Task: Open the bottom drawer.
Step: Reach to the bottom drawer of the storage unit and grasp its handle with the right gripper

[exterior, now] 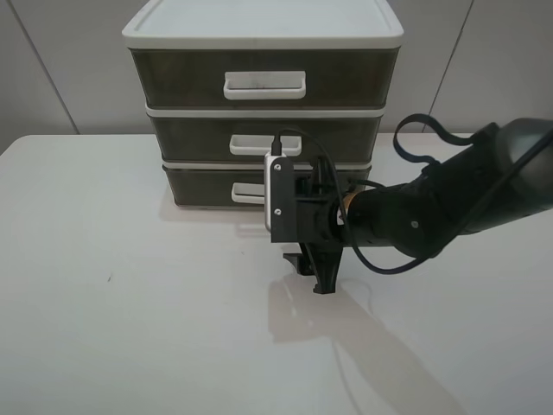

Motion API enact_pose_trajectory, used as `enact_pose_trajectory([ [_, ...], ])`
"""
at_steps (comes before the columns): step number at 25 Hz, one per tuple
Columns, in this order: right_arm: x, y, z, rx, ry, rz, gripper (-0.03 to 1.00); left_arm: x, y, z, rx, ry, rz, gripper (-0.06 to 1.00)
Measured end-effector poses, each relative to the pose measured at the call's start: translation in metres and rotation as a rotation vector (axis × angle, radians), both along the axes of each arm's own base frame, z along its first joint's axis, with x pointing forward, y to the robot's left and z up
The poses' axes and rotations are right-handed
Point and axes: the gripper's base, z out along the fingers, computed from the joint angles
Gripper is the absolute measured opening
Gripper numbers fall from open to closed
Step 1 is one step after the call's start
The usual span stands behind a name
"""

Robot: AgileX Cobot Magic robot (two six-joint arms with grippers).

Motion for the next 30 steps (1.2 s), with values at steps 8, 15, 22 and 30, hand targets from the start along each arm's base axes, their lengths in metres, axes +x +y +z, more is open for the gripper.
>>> enact_pose_trajectory([
  [8, 0.002, 0.011, -0.029, -0.044, -0.152, -0.051, 0.72, 0.0, 0.0, 0.0, 0.0, 0.0, 0.0, 0.74],
  [15, 0.01, 0.015, -0.029, -0.052, -0.182, -0.064, 0.72, 0.0, 0.0, 0.0, 0.0, 0.0, 0.0, 0.74],
  [22, 0.018, 0.019, -0.024, -0.043, -0.172, -0.066, 0.72, 0.0, 0.0, 0.0, 0.0, 0.0, 0.0, 0.74],
  [30, 0.018, 0.018, -0.042, -0.071, -0.17, -0.069, 0.72, 0.0, 0.0, 0.0, 0.0, 0.0, 0.0, 0.74],
])
